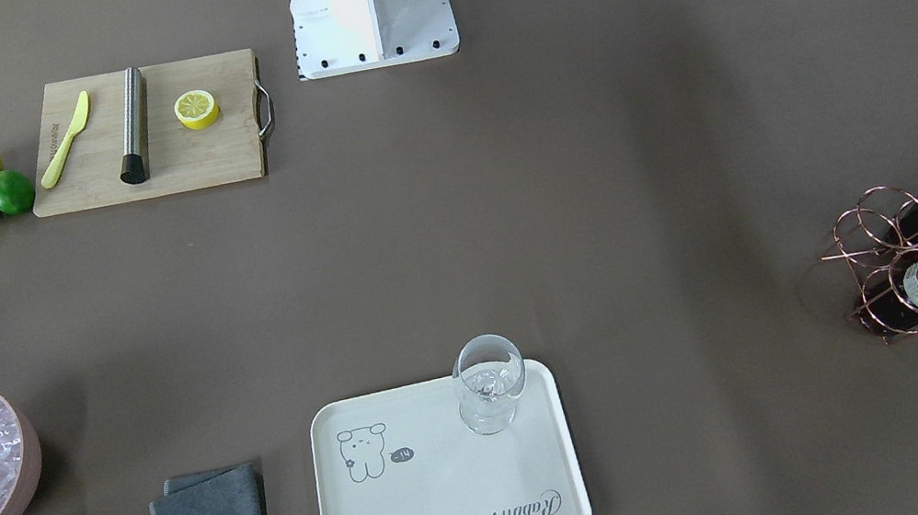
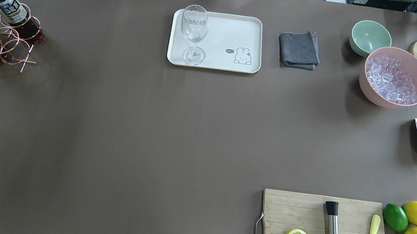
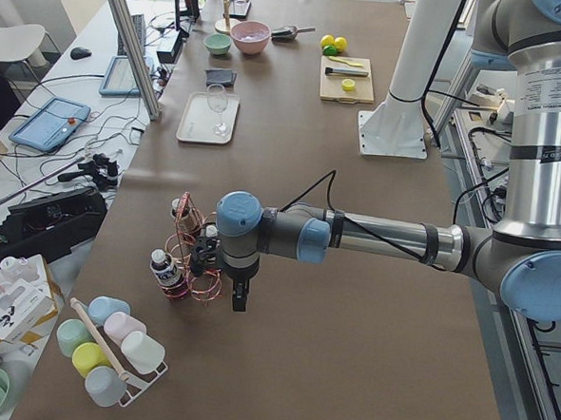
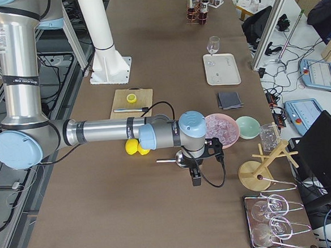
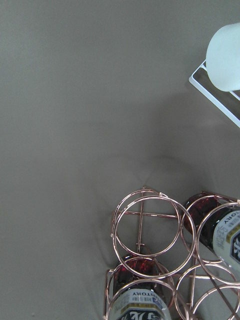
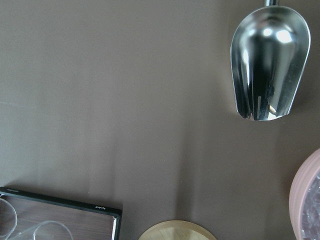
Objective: Take tea from basket to plate
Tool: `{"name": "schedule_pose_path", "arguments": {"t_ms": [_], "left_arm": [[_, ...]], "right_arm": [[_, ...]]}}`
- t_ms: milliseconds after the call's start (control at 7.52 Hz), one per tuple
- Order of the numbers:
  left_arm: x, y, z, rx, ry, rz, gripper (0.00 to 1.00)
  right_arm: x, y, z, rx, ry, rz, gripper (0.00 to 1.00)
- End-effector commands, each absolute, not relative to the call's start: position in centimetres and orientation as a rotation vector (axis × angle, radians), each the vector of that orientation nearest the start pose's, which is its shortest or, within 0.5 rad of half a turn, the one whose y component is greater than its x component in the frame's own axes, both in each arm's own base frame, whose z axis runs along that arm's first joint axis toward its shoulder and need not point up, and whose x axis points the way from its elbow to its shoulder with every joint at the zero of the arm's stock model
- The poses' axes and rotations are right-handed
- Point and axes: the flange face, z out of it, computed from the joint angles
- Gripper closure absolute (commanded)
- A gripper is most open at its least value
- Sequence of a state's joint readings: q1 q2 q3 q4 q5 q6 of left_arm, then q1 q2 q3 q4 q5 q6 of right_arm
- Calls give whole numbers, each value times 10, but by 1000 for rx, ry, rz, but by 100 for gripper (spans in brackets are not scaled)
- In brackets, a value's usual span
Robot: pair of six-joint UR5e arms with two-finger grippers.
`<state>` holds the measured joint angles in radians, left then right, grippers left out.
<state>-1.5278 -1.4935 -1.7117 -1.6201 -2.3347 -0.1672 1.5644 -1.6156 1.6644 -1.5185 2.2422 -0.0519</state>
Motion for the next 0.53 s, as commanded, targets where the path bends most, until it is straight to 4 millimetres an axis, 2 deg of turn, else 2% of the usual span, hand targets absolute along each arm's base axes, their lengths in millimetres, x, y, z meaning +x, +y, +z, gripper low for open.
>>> {"name": "schedule_pose_path", "arguments": {"t_ms": [0, 399], "left_arm": [[-45, -466, 620, 29, 772, -75, 2], [-45, -465, 623, 22, 771, -78, 2]], "right_arm": [[68, -480, 634, 76, -677, -70, 0], [64, -480, 630, -8, -718, -35, 0]]}}
